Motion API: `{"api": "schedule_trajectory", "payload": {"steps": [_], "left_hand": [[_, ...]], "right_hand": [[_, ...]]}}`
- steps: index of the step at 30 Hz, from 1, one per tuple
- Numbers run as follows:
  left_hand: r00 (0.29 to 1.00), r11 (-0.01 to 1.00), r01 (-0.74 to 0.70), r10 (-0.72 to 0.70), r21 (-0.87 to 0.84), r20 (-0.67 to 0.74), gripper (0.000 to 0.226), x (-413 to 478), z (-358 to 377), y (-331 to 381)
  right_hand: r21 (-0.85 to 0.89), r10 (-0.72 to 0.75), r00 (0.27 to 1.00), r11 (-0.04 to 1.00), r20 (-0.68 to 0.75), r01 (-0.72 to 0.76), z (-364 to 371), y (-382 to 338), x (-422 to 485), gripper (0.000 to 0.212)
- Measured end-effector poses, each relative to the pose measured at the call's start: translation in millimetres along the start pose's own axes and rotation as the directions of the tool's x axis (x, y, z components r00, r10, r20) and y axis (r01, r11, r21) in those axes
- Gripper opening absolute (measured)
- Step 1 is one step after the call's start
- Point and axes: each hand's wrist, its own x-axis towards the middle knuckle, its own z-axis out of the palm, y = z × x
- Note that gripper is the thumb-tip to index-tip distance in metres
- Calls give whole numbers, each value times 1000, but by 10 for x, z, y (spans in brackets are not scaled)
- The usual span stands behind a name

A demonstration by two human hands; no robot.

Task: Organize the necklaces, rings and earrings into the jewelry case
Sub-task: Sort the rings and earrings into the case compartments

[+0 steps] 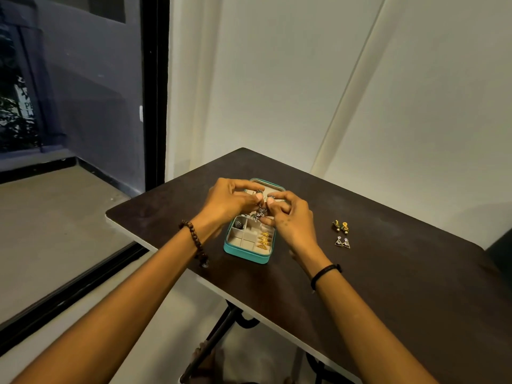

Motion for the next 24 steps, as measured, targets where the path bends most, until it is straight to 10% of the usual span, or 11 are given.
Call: {"api": "schedule_trajectory", "payload": {"steps": [24], "left_hand": [[998,835,-3,40,551,-55,22,-86,-75,-257]], "right_hand": [[-371,-78,991,922,108,113,62,230,2,17]]}}
